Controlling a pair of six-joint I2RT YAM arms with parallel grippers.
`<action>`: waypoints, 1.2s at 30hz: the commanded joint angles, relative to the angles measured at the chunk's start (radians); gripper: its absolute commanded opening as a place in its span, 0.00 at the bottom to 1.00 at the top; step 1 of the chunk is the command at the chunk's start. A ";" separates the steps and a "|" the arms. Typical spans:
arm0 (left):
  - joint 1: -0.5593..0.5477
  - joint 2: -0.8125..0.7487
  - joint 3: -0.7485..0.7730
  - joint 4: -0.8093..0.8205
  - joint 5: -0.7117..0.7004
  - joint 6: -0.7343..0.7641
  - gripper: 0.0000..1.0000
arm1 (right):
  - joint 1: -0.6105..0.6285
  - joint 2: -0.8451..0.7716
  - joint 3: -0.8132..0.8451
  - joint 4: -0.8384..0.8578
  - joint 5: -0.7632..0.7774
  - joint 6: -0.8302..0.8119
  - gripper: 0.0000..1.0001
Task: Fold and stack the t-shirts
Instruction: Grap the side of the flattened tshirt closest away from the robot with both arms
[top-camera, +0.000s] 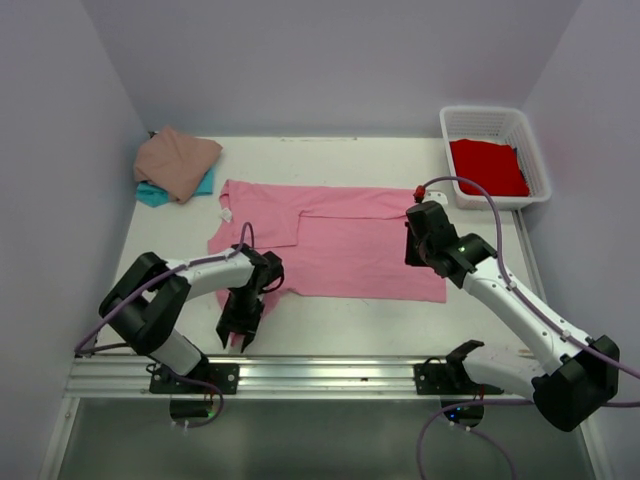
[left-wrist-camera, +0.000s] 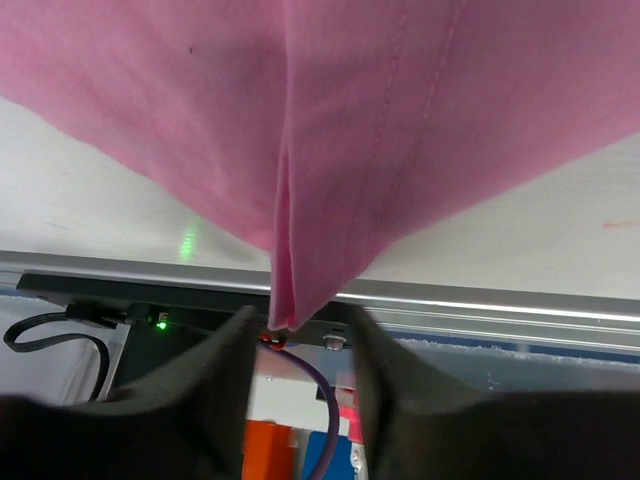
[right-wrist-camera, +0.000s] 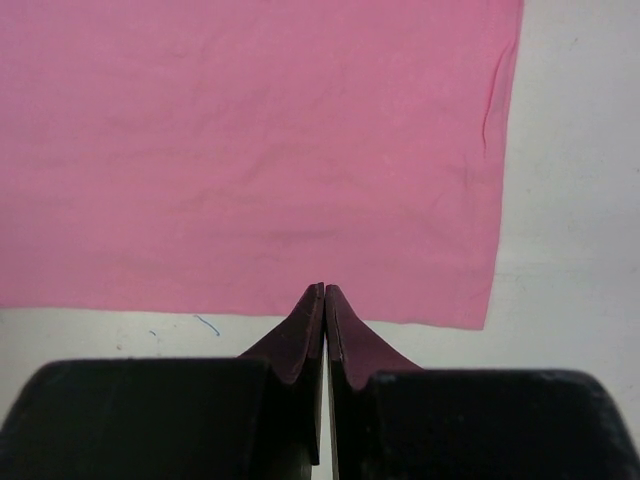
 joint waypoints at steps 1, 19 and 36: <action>-0.004 0.016 -0.014 0.017 -0.009 -0.022 0.38 | -0.006 -0.027 0.002 0.018 -0.013 -0.022 0.03; -0.002 -0.036 0.016 0.035 -0.138 -0.062 0.00 | -0.008 -0.056 -0.006 -0.032 0.139 0.018 0.00; -0.016 -0.205 0.323 -0.044 -0.241 -0.005 0.00 | -0.026 0.133 -0.204 -0.030 0.119 0.374 0.69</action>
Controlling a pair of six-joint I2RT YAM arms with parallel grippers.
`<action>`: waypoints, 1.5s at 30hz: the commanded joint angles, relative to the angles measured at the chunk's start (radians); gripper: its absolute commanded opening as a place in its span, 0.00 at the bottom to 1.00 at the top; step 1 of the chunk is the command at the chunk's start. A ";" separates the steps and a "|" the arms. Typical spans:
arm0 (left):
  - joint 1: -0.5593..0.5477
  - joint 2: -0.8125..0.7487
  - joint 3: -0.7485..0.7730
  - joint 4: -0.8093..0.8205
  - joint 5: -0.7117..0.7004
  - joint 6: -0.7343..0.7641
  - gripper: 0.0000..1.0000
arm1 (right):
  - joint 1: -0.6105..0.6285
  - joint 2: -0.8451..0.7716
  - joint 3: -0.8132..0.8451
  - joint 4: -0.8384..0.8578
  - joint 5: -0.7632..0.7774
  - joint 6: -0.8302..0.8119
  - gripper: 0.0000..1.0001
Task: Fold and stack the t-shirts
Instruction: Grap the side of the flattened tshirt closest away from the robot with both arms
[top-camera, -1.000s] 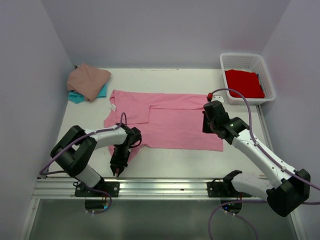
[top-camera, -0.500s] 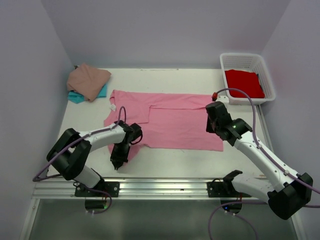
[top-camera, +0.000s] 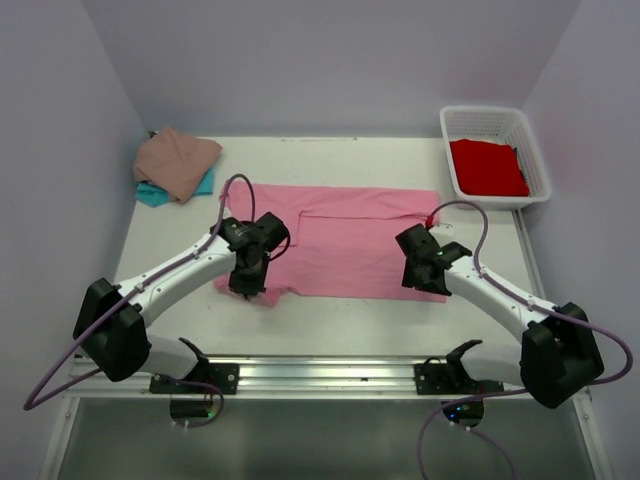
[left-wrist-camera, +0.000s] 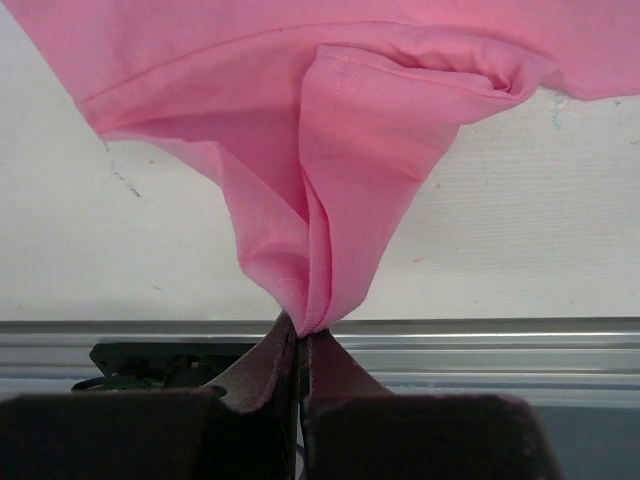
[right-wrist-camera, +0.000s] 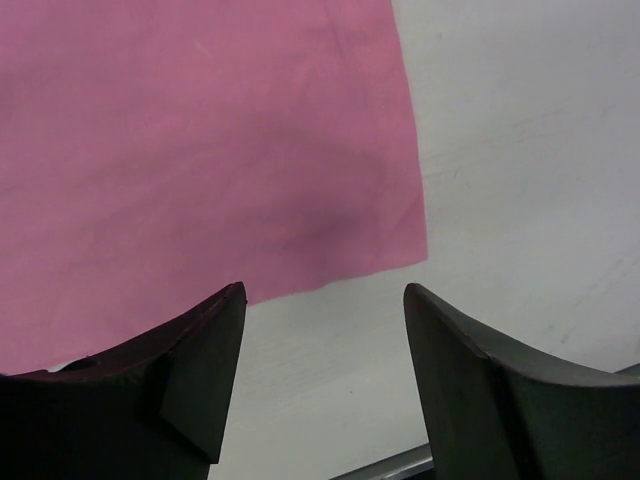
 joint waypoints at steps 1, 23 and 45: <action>-0.004 -0.051 0.041 -0.024 -0.038 0.047 0.00 | -0.006 0.003 -0.068 0.039 -0.050 0.196 0.67; -0.004 -0.117 0.061 0.000 -0.090 0.147 0.00 | -0.055 -0.060 -0.210 0.073 0.160 0.572 0.61; -0.002 -0.124 0.084 -0.057 -0.115 0.114 0.00 | -0.213 0.034 -0.274 0.188 0.017 0.631 0.35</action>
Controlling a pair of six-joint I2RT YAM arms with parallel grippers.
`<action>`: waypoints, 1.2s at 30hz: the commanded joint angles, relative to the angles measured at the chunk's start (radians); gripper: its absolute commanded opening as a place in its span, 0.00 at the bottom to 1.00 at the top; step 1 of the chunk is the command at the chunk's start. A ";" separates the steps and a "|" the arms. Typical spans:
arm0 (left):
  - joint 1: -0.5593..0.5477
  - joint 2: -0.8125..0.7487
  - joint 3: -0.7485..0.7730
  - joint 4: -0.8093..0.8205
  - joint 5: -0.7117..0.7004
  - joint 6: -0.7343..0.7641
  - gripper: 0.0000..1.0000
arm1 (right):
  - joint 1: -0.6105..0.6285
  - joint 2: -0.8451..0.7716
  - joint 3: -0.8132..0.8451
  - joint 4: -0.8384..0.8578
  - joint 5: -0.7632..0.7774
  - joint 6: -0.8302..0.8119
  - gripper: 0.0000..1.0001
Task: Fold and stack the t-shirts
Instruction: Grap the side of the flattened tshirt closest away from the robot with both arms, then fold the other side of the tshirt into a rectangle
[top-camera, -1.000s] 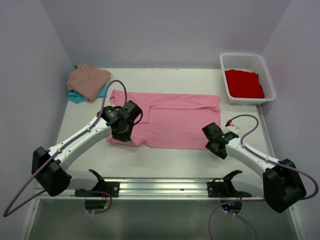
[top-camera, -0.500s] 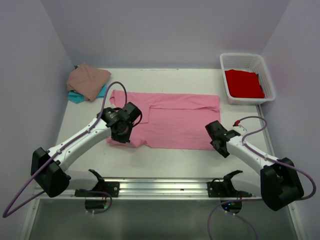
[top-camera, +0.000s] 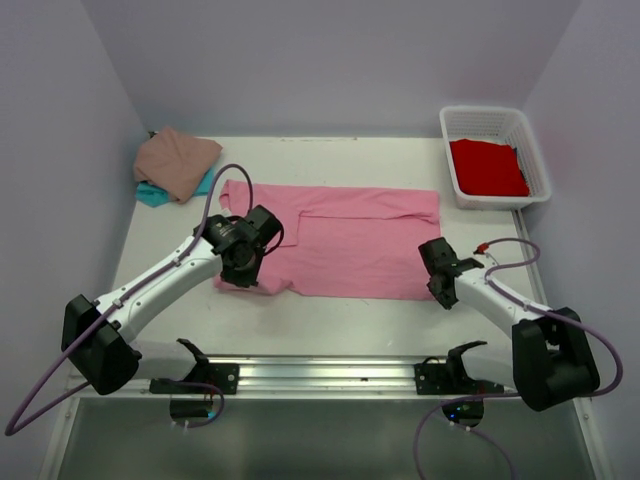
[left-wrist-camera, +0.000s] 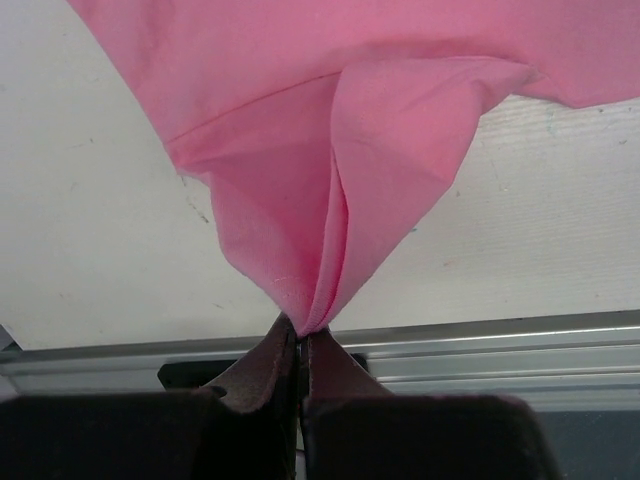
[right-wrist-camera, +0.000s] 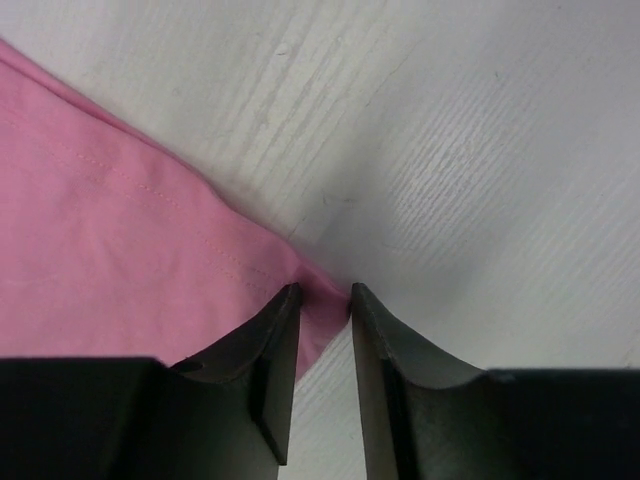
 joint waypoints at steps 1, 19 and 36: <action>-0.002 -0.029 0.019 -0.024 -0.029 -0.015 0.00 | -0.010 0.044 -0.027 0.052 -0.054 0.033 0.30; 0.037 -0.047 -0.032 0.153 -0.219 -0.001 0.00 | -0.013 -0.205 0.037 -0.034 -0.022 -0.162 0.02; 0.228 0.137 0.131 0.428 -0.319 0.157 0.00 | -0.028 0.091 0.315 0.010 0.102 -0.392 0.04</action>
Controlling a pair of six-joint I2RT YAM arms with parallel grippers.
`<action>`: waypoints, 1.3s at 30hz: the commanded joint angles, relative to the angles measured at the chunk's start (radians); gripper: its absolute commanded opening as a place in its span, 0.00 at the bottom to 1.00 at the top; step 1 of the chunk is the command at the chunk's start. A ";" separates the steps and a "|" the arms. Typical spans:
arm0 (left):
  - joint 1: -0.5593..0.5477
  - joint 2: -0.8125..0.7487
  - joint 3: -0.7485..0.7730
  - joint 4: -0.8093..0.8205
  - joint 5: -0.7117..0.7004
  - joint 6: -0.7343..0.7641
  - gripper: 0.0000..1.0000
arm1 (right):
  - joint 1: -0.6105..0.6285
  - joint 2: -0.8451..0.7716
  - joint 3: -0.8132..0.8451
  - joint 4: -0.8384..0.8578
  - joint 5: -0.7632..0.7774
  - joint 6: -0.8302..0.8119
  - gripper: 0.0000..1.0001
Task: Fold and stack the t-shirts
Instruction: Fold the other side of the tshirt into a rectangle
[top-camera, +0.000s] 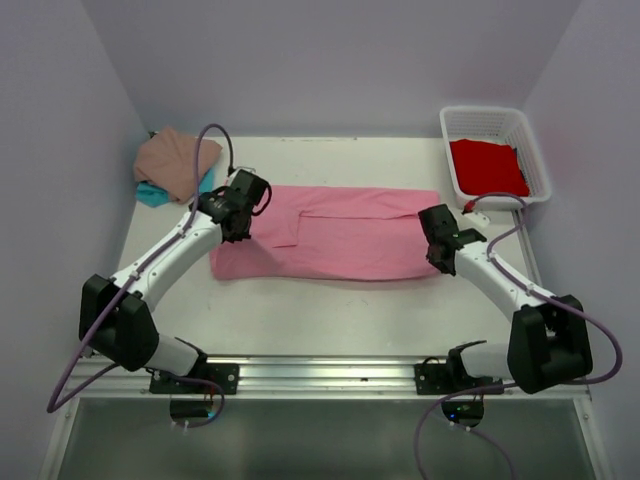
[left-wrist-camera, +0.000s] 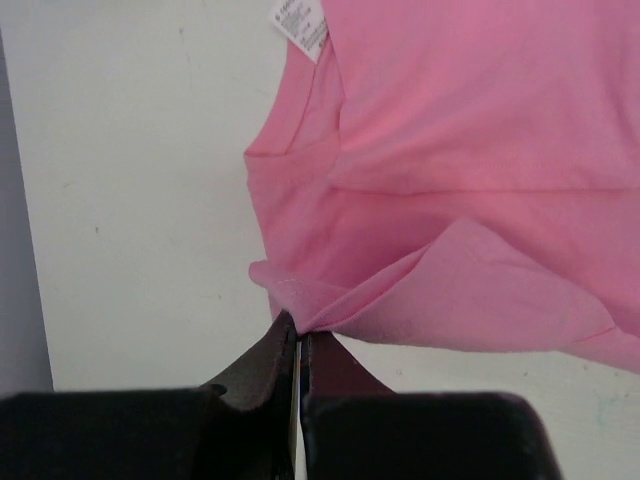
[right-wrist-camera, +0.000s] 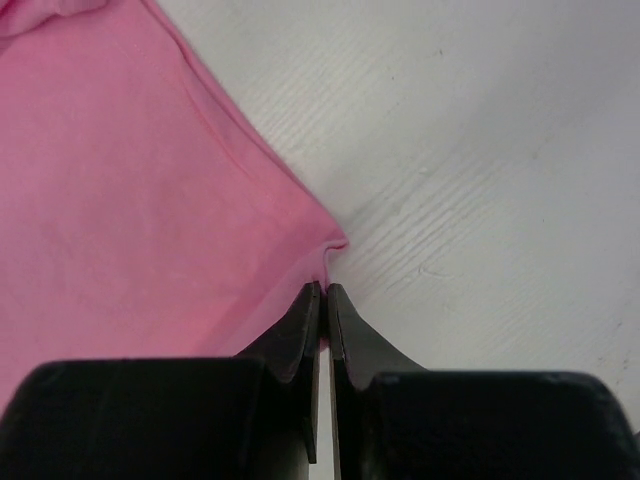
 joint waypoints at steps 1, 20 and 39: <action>0.028 0.029 0.091 0.121 -0.068 0.069 0.00 | -0.018 0.036 0.077 0.030 0.090 -0.056 0.04; 0.113 0.293 0.301 0.238 -0.097 0.182 0.00 | -0.111 0.384 0.418 0.110 0.084 -0.217 0.01; 0.196 0.366 0.369 0.264 -0.068 0.187 0.00 | -0.136 0.634 0.618 0.113 0.044 -0.246 0.00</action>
